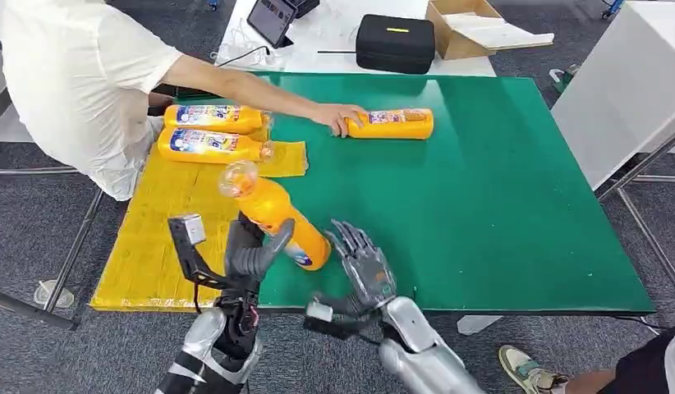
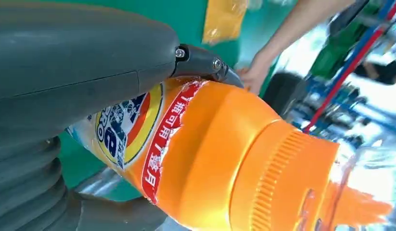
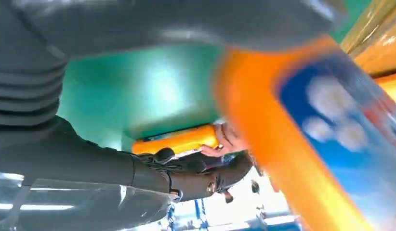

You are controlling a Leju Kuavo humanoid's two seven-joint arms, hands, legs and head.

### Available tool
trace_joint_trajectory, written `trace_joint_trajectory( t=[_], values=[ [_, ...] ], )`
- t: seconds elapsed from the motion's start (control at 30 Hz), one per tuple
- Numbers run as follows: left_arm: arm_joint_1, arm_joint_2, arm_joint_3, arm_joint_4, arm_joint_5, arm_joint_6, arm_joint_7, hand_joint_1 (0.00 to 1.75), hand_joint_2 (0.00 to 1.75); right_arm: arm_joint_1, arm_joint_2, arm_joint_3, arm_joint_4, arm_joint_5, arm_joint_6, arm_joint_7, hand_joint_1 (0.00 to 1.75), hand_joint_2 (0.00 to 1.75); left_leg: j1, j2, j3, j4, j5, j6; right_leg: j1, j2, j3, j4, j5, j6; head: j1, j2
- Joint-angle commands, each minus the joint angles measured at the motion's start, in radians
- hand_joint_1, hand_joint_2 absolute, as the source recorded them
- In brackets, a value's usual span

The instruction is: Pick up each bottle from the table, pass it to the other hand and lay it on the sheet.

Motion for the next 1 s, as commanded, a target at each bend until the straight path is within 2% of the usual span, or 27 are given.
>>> trace_joint_trajectory(
  t=[0.03, 0.07, 0.13, 0.17, 0.2, 0.23, 0.3, 0.33, 0.43, 0.57, 0.73, 0.77, 1.0],
  values=[
    [0.044, 0.056, 0.163, -0.144, 0.029, -0.008, 0.029, 1.75, 1.75, 0.18, 0.024, -0.328, -0.167, -0.011, -0.007, -0.147, 0.0, 0.0, -0.001, 0.0, 0.005, -0.001, -0.002, 0.0, 0.0, -0.002, 0.005, 0.001, -0.002, -0.002, 0.0, 0.0],
    [0.049, 0.058, 0.166, -0.151, 0.028, -0.01, 0.03, 1.75, 1.75, 0.191, 0.03, -0.349, -0.193, -0.011, -0.007, -0.161, 0.0, 0.0, 0.0, 0.0, 0.002, 0.0, -0.001, 0.0, 0.0, -0.002, 0.002, 0.0, -0.001, -0.002, 0.0, 0.0],
    [0.055, 0.074, 0.171, -0.153, -0.043, 0.035, 0.008, 1.75, 1.75, 0.239, 0.101, -0.497, -0.287, 0.022, -0.007, -0.264, 0.0, 0.0, -0.001, 0.001, 0.002, -0.001, -0.001, 0.0, 0.0, -0.001, 0.001, 0.0, -0.001, -0.001, 0.0, 0.0],
    [0.054, 0.082, 0.174, -0.15, -0.095, 0.08, -0.012, 1.75, 1.75, 0.261, 0.132, -0.555, -0.338, 0.009, -0.007, -0.318, 0.0, 0.0, -0.001, 0.002, 0.004, 0.0, -0.002, 0.0, 0.0, -0.001, 0.003, 0.001, -0.002, -0.003, 0.0, 0.0],
    [0.046, 0.098, 0.175, -0.144, -0.179, 0.145, -0.05, 1.75, 1.75, 0.273, 0.172, -0.628, -0.39, 0.028, -0.007, -0.376, 0.0, 0.0, -0.001, 0.001, 0.0, 0.0, 0.0, 0.0, 0.0, -0.001, 0.0, 0.001, -0.001, -0.001, 0.0, 0.0],
    [0.031, 0.103, 0.192, -0.129, -0.254, 0.213, -0.08, 1.75, 1.75, 0.294, 0.201, -0.676, -0.489, 0.034, -0.007, -0.405, 0.0, 0.0, -0.001, 0.002, 0.004, 0.0, -0.002, 0.0, 0.0, -0.002, 0.003, 0.002, -0.003, -0.003, 0.0, 0.0],
    [0.0, 0.122, 0.209, -0.098, -0.341, 0.263, -0.09, 1.75, 1.75, 0.308, 0.222, -0.735, -0.659, 0.052, -0.007, -0.405, 0.0, 0.0, -0.001, 0.002, 0.003, 0.0, -0.001, 0.0, -0.001, -0.001, 0.001, 0.003, -0.003, -0.003, 0.0, 0.0],
    [-0.023, 0.139, 0.209, -0.056, -0.465, 0.338, -0.106, 1.75, 1.75, 0.307, 0.224, -0.762, -0.735, 0.04, -0.007, -0.405, 0.0, 0.0, -0.002, 0.002, 0.001, 0.001, -0.001, 0.0, -0.001, 0.0, -0.001, 0.004, -0.002, -0.003, 0.0, 0.0],
    [-0.083, 0.181, 0.2, 0.081, -0.654, 0.382, -0.059, 1.75, 1.75, 0.303, 0.217, -0.798, -0.869, 0.006, -0.007, -0.405, 0.0, 0.0, -0.002, -0.001, 0.0, 0.0, 0.001, 0.0, -0.001, -0.004, -0.001, 0.003, -0.001, -0.001, 0.0, 0.0],
    [-0.201, 0.25, 0.104, 0.369, -0.989, 0.398, 0.043, 1.75, 1.75, 0.285, 0.192, -0.758, -0.786, -0.029, -0.007, -0.405, 0.0, 0.0, -0.001, -0.003, 0.004, -0.002, 0.002, 0.001, -0.001, -0.006, 0.004, 0.0, -0.001, -0.002, 0.0, 0.0],
    [-0.336, 0.259, -0.02, 0.649, -1.273, 0.345, 0.111, 1.75, 1.75, 0.257, 0.185, -0.691, -0.689, -0.04, -0.007, -0.405, 0.0, 0.0, -0.001, -0.001, 0.007, -0.002, 0.002, 0.002, -0.001, -0.005, 0.006, 0.0, -0.001, -0.003, 0.0, 0.0],
    [-0.336, 0.259, -0.02, 0.649, -1.273, 0.345, 0.111, 1.75, 1.75, 0.257, 0.185, -0.691, -0.689, -0.04, -0.007, -0.405, 0.0, 0.0, 0.0, -0.001, 0.003, -0.002, 0.004, 0.001, -0.001, -0.005, 0.003, -0.001, 0.001, -0.002, 0.001, 0.0],
    [-0.403, 0.233, -0.078, 0.762, -1.362, 0.226, 0.205, 1.75, 1.75, 0.246, 0.178, -0.666, -0.656, -0.048, -0.007, -0.405, 0.0, 0.0, 0.0, 0.003, 0.005, -0.001, 0.002, 0.0, 0.001, -0.001, 0.004, 0.0, 0.001, -0.003, 0.0, 0.0]
  ],
)
